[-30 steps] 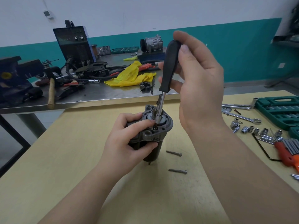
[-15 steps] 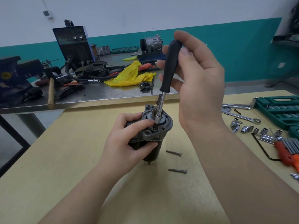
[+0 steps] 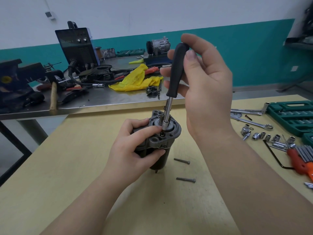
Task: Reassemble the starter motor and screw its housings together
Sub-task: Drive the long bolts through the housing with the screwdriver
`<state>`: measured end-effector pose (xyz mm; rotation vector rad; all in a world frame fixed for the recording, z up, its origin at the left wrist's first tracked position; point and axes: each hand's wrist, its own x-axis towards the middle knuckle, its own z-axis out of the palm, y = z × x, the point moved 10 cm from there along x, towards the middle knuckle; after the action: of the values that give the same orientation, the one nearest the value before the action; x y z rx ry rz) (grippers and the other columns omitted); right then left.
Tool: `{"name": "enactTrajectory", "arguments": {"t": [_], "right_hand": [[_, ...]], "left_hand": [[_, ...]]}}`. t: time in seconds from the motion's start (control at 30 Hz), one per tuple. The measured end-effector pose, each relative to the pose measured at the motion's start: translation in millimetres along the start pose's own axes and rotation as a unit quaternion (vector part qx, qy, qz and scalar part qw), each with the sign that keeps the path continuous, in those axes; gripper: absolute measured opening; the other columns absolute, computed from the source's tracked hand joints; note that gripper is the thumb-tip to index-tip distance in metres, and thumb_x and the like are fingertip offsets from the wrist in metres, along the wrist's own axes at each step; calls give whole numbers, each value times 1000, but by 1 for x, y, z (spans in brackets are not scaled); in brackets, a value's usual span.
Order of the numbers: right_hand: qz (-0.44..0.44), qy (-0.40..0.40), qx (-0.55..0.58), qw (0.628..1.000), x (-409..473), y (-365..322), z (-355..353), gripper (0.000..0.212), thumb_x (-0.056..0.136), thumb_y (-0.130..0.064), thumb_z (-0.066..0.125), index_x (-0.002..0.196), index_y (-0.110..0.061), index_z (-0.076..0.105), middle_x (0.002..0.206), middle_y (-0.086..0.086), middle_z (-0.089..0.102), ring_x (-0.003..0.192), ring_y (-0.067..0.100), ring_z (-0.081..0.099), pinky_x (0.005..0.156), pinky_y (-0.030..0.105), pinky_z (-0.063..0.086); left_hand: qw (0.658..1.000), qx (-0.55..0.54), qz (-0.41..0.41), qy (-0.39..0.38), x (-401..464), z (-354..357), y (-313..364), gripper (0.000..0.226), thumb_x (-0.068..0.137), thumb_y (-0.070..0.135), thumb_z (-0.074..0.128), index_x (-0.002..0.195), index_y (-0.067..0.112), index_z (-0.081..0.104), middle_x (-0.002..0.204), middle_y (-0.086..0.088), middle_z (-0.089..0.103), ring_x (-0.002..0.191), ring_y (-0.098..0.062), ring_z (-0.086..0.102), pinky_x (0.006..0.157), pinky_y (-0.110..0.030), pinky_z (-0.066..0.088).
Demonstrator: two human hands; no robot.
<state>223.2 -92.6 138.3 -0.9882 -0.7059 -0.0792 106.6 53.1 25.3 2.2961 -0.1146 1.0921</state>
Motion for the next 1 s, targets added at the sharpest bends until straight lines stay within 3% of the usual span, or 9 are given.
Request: {"name": "enactTrajectory", "arguments": {"t": [0.2,0.27,0.37,0.47,0.57,0.63,0.77,0.87,1.0], "right_hand": [[-38,8,-55,998,1,-7,0,23,103,-14,70,120,-30,67,100,2,73,92,40,70,79,59,63],[-28,9,-33,999,1,-4,0,19,105,-15,67,120,-26,70,99,-1,72,97,39,69,79,61,63],[-7,7,3,1000,1,1,-2,22,111,-15,55,121,-22,73,116,7,75,111,38,71,93,64,60],[-1,-2,4,1000,0,1,1,24,112,-11,52,122,-24,70,113,16,75,97,38,76,81,56,66],[-26,-2,-30,999,0,-5,2,23,107,-11,63,120,-30,69,105,10,73,94,45,70,69,47,66],[-39,5,-51,998,1,-7,2,25,105,-13,67,121,-31,68,101,1,71,93,43,68,74,52,65],[-13,6,-25,1000,0,0,0,22,108,-16,61,125,-24,73,102,-12,72,101,22,69,86,61,62],[-8,4,-20,1000,1,2,-1,28,112,-15,51,127,-24,72,121,2,75,114,28,72,94,61,61],[-22,0,-29,999,0,-4,1,24,110,-14,57,122,-31,69,106,5,75,95,31,74,71,44,66]], "left_hand": [[1000,-4,1,-2,-1,0,0,55,78,38,85,131,42,68,137,18,51,142,-15,53,112,-20,45],[1000,-3,0,-3,-1,0,0,56,79,39,85,132,42,68,138,19,50,142,-15,53,112,-20,45],[1000,-2,-1,-3,-1,0,0,56,79,40,85,132,42,69,138,18,50,142,-15,53,112,-18,44],[1000,-2,3,0,0,0,0,56,78,39,86,131,41,69,137,18,51,141,-15,53,112,-18,45],[1000,-1,7,-2,0,0,0,58,78,39,86,132,50,68,138,19,50,142,-16,53,112,-20,44],[1000,1,9,-1,0,-1,0,60,78,39,86,133,54,65,138,19,50,142,-16,53,112,-19,44],[1000,3,10,-4,-1,0,0,59,79,39,86,133,53,66,138,20,50,143,-14,52,113,-18,43],[1000,8,7,-1,0,-1,0,56,78,39,86,131,44,69,138,20,50,142,-14,52,113,-17,43],[1000,7,3,-1,-1,-1,0,56,78,39,85,131,42,68,138,18,50,142,-16,52,112,-18,43]]}}
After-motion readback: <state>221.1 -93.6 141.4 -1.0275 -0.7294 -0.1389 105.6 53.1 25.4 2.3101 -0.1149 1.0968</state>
